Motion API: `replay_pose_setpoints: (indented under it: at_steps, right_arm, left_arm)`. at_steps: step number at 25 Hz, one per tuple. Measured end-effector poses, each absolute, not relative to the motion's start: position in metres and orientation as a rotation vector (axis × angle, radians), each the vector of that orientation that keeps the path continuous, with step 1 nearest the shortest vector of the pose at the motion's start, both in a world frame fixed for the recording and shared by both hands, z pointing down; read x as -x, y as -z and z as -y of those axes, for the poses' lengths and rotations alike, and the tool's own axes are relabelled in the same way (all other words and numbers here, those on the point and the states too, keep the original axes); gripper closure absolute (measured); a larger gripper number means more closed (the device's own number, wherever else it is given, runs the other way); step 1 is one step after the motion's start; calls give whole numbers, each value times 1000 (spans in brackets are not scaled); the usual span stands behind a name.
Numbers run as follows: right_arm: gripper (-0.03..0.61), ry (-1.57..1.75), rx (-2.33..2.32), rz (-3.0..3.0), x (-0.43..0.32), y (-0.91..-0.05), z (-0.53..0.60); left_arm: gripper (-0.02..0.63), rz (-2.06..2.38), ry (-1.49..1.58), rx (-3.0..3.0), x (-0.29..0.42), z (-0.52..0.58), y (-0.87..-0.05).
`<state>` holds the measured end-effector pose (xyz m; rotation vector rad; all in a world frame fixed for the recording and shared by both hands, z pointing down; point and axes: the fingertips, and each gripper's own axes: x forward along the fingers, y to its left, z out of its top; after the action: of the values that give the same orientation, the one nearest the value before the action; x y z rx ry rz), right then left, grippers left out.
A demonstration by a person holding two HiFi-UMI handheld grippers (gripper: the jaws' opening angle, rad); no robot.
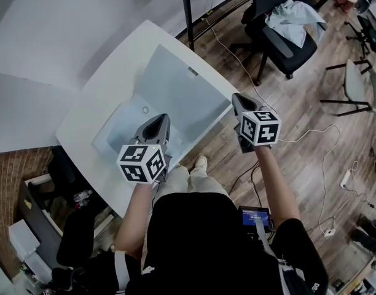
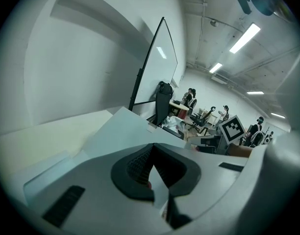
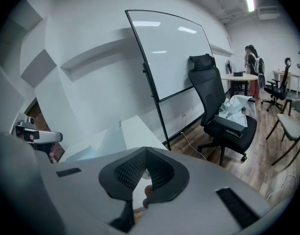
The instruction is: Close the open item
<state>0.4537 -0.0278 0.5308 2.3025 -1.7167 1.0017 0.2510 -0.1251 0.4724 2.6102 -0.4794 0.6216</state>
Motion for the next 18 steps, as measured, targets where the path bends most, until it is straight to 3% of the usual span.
replay_pose_setpoints:
  at_steps: [18]
  right_arm:
    - [541,-1094,-2297,1719,-455,-557,27]
  left_arm:
    - [603,414,-690,-2615,-273,126,-484]
